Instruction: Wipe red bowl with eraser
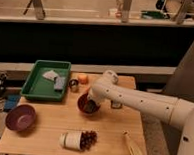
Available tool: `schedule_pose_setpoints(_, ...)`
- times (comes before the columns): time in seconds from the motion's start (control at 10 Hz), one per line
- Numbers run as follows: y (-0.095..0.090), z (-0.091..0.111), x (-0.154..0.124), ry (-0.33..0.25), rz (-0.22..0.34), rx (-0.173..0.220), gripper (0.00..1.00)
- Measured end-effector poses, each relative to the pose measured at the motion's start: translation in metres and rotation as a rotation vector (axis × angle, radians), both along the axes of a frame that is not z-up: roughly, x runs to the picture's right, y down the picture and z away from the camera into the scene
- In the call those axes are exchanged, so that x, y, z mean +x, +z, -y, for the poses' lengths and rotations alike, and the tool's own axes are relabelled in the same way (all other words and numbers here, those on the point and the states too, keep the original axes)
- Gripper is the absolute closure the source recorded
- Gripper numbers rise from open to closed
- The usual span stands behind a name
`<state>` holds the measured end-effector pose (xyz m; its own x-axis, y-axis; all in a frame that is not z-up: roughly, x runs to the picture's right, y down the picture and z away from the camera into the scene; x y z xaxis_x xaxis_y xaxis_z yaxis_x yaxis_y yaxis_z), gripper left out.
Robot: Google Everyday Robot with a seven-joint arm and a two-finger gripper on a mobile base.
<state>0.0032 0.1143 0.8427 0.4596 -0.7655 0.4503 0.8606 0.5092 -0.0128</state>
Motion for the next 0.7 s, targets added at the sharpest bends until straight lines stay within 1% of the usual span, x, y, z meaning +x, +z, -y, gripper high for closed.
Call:
schedule_pose_setpoints(0.1,0.0,0.0,0.011,0.01,-0.018,0.006,1.0)
schedule_pose_setpoints(0.3,0.002,0.007,0.014,0.012,-0.036,0.021,1.0)
schedule_pose_setpoints(0.5,0.006,0.015,0.008,0.005,-0.04,0.03,1.0)
schedule_pose_setpoints(0.7,0.02,0.022,-0.009,-0.007,-0.033,0.026,1.0)
